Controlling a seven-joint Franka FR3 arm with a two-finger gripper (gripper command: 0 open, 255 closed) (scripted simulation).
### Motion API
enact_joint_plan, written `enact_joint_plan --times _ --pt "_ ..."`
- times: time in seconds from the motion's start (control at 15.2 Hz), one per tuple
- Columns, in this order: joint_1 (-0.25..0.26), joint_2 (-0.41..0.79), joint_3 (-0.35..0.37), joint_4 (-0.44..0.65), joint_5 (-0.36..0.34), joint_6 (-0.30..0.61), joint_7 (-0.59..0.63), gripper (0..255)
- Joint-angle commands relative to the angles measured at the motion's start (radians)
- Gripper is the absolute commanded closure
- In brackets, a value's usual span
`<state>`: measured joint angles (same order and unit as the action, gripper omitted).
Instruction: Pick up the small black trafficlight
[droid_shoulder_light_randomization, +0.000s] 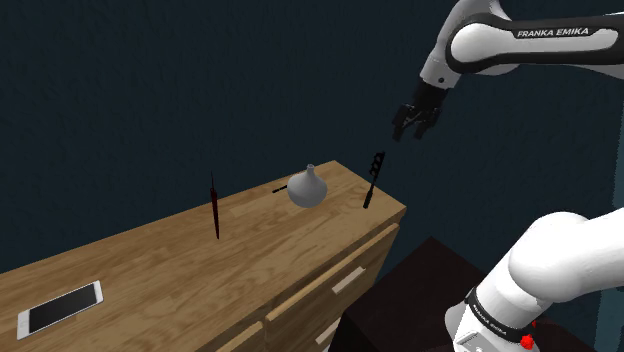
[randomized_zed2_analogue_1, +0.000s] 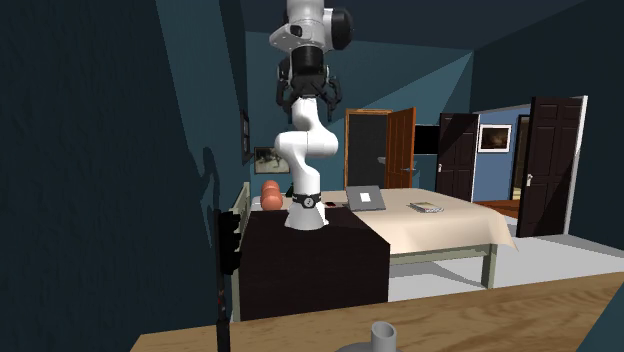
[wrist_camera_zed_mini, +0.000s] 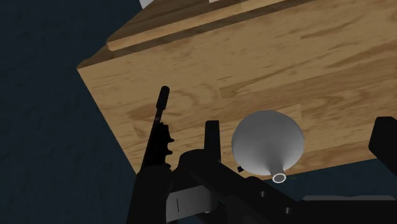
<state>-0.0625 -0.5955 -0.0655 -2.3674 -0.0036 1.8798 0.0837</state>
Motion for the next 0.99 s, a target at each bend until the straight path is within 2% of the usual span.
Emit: enact_joint_plan --times 0.0,0.46,0.92 --pt "-0.011 0.06 -0.013 0.003 -0.012 0.061 -0.007 0" --pt "-0.049 0.265 -0.063 0.033 -0.046 0.248 -0.035 0" --pt "-0.082 0.494 -0.113 0.123 -0.052 0.403 -0.066 0"
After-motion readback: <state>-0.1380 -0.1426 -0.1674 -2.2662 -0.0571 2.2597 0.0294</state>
